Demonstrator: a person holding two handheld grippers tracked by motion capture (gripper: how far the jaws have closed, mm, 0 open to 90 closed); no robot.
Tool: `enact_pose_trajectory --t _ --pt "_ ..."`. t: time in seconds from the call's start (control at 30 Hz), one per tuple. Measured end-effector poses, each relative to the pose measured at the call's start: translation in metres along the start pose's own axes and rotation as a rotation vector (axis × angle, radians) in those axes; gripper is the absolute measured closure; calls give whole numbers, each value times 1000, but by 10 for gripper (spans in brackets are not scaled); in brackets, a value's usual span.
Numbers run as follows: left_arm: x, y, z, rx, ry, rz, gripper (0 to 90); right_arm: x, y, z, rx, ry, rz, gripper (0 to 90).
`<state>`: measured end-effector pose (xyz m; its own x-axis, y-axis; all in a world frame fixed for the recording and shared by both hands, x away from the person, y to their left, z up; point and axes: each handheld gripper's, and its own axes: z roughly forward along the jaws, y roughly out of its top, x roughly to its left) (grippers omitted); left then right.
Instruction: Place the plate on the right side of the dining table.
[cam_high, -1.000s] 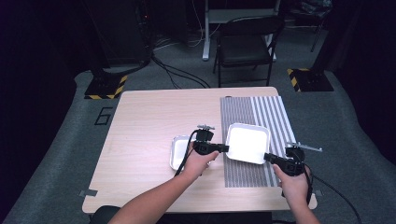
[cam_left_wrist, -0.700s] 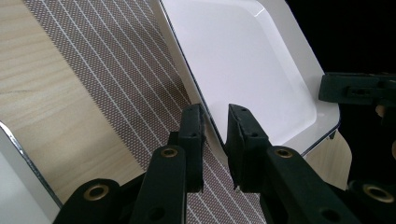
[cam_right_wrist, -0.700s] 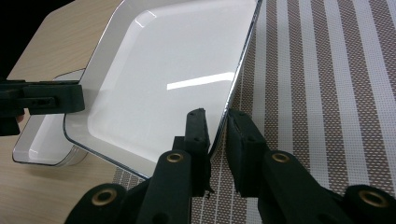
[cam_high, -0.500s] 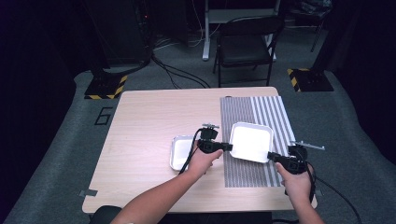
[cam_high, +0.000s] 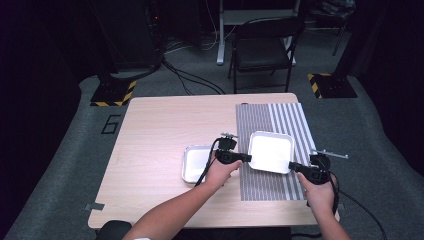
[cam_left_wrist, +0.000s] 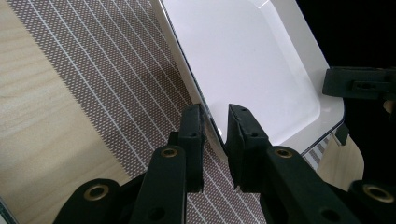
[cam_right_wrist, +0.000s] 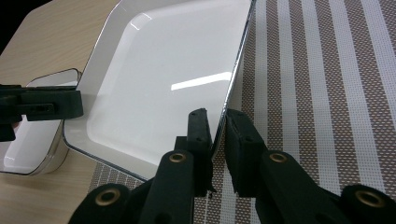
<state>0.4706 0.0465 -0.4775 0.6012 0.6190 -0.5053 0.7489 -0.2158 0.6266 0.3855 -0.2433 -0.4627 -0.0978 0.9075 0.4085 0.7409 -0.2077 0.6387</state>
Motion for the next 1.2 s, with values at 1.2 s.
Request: enact_pose_trajectory --t 1.2 --pt "1 4 21 -1 8 -38 761 -16 17 18 43 -61 86 870"
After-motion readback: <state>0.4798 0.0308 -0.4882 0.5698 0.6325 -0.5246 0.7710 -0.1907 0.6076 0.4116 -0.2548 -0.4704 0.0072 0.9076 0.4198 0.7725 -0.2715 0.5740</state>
